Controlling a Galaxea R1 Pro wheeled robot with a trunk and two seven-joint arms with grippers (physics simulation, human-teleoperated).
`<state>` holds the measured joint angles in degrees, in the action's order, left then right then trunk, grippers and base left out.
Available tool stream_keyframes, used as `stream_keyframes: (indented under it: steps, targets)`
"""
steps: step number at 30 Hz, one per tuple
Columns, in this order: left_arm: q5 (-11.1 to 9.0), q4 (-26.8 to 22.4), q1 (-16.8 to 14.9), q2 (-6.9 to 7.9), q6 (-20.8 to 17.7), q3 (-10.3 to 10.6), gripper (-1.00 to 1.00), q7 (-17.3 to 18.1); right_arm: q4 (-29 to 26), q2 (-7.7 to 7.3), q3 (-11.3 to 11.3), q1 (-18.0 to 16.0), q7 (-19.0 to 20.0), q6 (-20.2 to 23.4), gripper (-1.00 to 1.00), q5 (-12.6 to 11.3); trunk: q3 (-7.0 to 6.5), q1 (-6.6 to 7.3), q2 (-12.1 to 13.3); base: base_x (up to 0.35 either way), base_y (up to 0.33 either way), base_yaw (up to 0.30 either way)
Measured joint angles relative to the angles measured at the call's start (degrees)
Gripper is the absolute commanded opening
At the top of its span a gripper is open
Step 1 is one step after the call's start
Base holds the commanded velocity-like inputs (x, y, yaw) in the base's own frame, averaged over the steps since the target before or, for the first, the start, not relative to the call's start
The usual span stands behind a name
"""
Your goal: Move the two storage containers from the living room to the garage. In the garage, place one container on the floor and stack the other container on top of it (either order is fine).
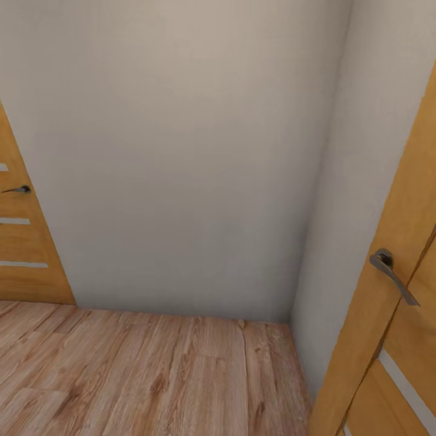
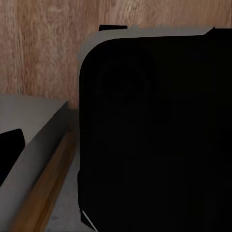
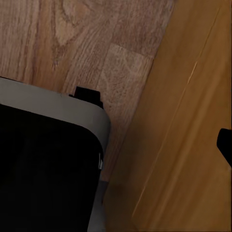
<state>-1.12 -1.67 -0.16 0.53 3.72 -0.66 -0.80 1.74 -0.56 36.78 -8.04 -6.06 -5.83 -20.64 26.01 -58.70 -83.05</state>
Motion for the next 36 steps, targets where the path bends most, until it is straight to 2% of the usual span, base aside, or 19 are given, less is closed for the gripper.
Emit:
stream_keyframes:
  steps: [8,23,36]
  targets:
    - [0.0,0.0,0.0,0.0,0.1,0.0,1.0,0.1,0.0,0.05,0.0,0.0,0.0,0.0,1.0,0.1,0.0,-0.01,0.0,0.223,0.0,0.259]
    - [0.0,0.0,0.0,0.04,0.2,0.0,1.0,0.3,0.0,0.0,0.0,0.0,0.0,0.0,1.0,0.1,0.0,-0.03,0.0,0.018,0.0,0.27]
    - [-0.1,0.0,0.0,0.0,-0.2,0.0,1.0,0.3,0.0,0.09,0.0,0.0,0.0,0.0,1.0,0.2,0.0,0.0,0.0,0.284,0.0,0.27]
